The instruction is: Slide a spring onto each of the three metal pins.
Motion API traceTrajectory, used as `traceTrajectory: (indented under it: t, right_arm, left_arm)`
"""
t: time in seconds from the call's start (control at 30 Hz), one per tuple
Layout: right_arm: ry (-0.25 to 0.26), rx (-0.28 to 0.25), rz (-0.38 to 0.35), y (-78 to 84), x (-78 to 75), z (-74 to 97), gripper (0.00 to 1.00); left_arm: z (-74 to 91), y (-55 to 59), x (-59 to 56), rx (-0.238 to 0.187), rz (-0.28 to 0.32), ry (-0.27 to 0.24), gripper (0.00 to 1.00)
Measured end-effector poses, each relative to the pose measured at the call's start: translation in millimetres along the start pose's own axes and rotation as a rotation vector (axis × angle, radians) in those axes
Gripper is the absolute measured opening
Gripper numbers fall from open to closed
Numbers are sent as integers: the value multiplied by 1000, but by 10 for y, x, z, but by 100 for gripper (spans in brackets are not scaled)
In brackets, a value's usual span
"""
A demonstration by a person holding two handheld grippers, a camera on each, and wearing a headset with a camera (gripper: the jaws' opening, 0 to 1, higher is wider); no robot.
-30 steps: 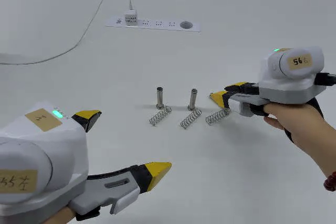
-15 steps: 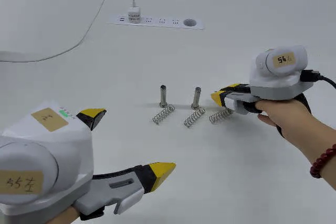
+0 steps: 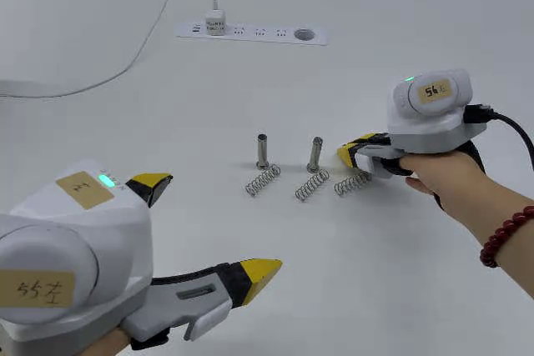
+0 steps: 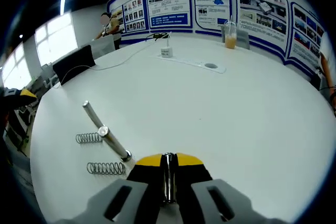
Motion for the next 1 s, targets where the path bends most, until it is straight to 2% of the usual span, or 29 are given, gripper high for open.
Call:
traceTrajectory:
  t: [0.17,0.27,0.33,0.47,0.6,1.0]
  right_arm:
    - [-6,1,-9,1,-12,1,9]
    - [-7,2,-45,3,-22,15,9]
    - [6,3,-15,-8,-28,42,9]
    - [9,-18,-36,-58,-58,94,9]
    - [20,-28,-20,-86,-78,123,9]
    - [36,-63,-42,-159,-124,292,9]
  left_arm:
    - [1,2,-2,0,1,-2,87]
    - [4,4,0,0,0,-4,87]
    - [9,-2,4,-6,3,-6,87]
    - [13,-9,6,-9,3,-7,87]
    - [14,-19,-4,-11,0,-5,87]
    - [17,-48,-33,-20,-8,-1,87]
Point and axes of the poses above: the centre of the closed fingertips' face, and the gripper's own axes: z roughly backward along the fingers, x roughly to its left, y roughly out of its underside, the point moved 4 cm from there along z, roughly backward along the fingers, and after that the axes turned 5 degrees about z, right-handed, at the moved point
